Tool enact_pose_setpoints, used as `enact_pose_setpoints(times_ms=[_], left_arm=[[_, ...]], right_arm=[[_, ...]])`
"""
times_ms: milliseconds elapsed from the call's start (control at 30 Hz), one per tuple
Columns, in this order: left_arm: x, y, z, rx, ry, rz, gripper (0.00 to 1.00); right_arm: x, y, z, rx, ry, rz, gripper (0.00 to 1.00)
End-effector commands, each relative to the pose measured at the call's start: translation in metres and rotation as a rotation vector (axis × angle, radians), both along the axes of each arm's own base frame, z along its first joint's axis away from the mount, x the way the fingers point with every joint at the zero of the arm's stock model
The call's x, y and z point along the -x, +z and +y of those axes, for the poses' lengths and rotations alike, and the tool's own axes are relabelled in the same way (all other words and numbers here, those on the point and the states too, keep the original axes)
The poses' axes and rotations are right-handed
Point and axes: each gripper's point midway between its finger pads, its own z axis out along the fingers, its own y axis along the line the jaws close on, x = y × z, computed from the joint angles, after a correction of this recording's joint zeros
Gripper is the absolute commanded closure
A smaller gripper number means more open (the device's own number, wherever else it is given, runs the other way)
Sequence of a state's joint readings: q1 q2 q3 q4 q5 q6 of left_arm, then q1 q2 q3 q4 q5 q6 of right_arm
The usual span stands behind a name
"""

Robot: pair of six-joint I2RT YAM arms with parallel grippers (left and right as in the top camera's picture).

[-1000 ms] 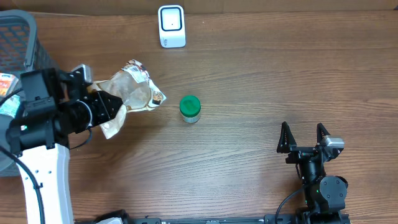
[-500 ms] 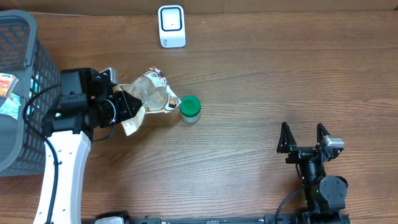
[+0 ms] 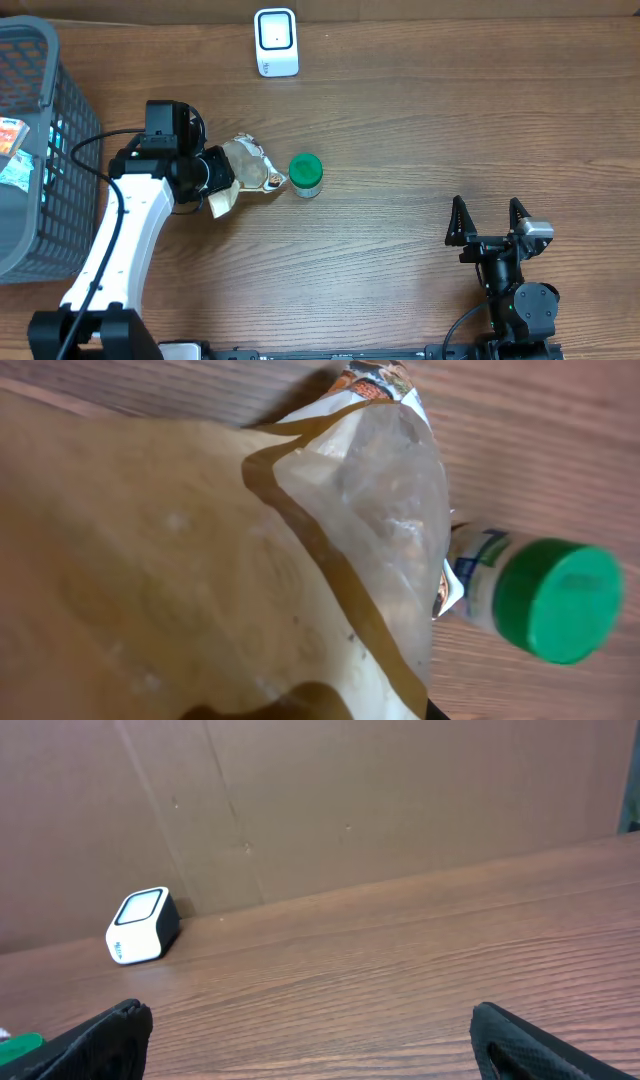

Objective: Scan the item barcode
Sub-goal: 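Carry the bag beside the jar and release it on the table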

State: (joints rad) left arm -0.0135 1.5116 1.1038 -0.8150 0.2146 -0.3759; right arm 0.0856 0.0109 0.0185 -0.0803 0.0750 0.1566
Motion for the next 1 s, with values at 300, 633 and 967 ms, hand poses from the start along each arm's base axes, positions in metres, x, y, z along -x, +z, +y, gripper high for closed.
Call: enact_pose_setpoints(times_ms=[300,633,967], left_arm=[[0.010,-0.039,-0.046,0.134,-0.451,0.028,0.83],[0.012,-0.051,-0.071,0.167,-0.514,0.050,0.58],[0.004,-0.051,-0.038,0.014,-0.314,0.115,0.00]], right_arm=[[0.000,-0.002,-0.001,0.001,-0.006,-0.002,0.00],[0.000,-0.002,-0.001,0.001,-0.005,-0.002,0.00],[0.000,-0.002,-0.001,0.001,-0.005,-0.002,0.00]])
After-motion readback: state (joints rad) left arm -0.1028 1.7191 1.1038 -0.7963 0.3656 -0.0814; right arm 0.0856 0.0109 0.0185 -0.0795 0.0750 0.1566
